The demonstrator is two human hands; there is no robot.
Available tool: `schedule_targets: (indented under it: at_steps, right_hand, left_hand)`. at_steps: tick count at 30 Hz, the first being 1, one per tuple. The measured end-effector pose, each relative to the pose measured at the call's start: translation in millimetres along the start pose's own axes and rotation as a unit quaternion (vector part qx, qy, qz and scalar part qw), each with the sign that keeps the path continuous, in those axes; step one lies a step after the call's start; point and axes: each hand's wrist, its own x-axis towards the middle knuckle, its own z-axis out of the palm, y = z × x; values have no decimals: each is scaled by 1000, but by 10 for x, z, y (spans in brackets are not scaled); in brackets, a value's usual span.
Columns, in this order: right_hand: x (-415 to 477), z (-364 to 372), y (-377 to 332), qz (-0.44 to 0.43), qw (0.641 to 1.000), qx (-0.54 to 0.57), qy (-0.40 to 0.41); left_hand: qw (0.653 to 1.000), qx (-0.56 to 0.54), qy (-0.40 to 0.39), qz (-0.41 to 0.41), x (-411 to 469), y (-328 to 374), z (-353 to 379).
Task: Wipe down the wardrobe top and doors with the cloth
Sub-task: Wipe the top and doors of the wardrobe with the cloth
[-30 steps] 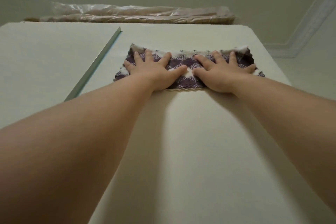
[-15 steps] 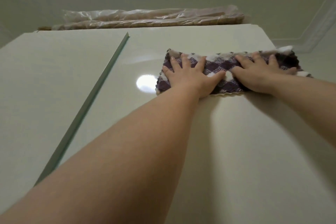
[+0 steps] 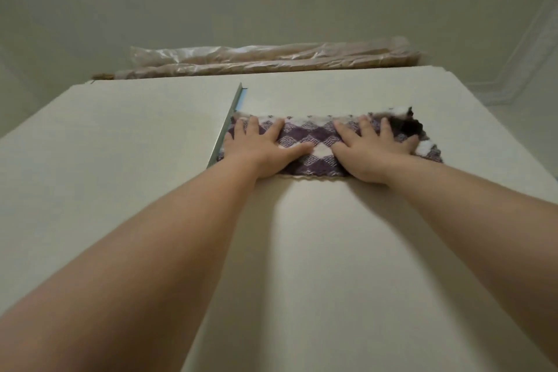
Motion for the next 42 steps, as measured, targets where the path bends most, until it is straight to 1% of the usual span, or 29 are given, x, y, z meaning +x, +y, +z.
schedule_targets:
  at_steps: [3,6,11,14,18,24,29,33,42]
  right_hand:
    - [38,-4,-207,-10,1000,0,-8]
    - [87,-26,-333,-28,999,2,-24]
    - [178,-16,-275,-53,998,1,-27]
    - [182,-9,-227,-64,998,-16,-14]
    - [182,-61,57,-61,998,-17,1]
    - [116,-171,979,-4,1000,-7,19]
    - [-8,-238,1489,26,999,-2,23]
    - [-206,-206,1644,31,999,7,28]
    - [-1045,27,1708,17,999,-9,30]
  left_hand:
    - [1000,-18,0,-17,-32,-159,-15]
    - [1000,0,12,-27,-89,-219,14]
    - [999,-14,7,-37,-184,-221,46]
    - [999,-6,6,-48,-219,-206,50]
    - [999,15,18,-43,-240,67,90]
    - [1000,17,16,11,-171,929,226]
    - [999,10,17,33,-186,1434,316]
    - [999,2,19,47,-363,1566,364]
    - [999,-5,12,39,-1216,1514,525]
